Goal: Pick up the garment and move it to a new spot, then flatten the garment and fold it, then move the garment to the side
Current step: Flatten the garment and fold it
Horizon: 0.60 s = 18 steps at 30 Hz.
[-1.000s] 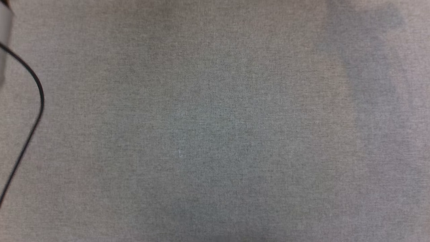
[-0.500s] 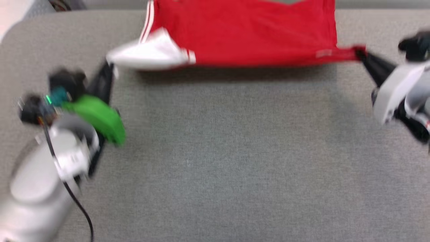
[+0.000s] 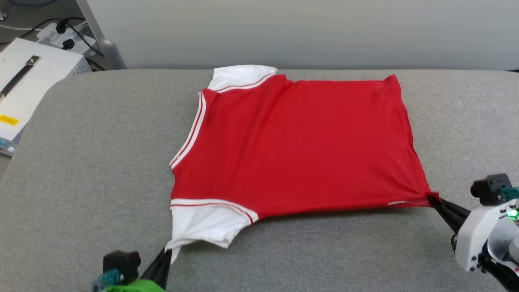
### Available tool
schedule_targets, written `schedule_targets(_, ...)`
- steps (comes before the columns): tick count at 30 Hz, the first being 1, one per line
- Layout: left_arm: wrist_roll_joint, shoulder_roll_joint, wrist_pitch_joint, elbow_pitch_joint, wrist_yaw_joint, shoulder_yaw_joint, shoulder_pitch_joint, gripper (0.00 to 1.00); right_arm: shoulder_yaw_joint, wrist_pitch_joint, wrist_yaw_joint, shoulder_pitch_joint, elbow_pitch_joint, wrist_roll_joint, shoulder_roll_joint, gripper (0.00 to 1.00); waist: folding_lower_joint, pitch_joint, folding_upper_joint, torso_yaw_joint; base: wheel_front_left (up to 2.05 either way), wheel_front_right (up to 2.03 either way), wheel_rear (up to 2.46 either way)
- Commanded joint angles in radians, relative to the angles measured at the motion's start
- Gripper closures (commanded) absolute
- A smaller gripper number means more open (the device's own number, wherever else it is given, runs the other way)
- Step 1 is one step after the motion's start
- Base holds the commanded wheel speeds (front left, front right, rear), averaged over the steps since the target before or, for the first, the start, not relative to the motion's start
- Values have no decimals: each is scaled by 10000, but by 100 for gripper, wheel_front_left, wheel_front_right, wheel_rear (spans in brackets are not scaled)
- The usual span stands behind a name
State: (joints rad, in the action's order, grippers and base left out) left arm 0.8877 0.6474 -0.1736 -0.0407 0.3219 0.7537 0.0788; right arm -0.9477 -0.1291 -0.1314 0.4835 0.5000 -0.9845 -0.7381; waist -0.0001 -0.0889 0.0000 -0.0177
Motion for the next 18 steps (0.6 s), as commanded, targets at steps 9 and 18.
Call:
schedule_targets(9, 587, -186, -180, 386, 366, 383, -1828, 100, 1218, 13, 7, -2617, -1028, -23, -533, 100, 1, 818, 0, -85, 0, 0, 0)
schedule_targets(18, 627, -263, -94, 271, 209, 674, -2101, 100, 3257, 752, 7, -5112, -2348, 515, -402, 100, 1, 632, 0, -81, 0, 0, 0)
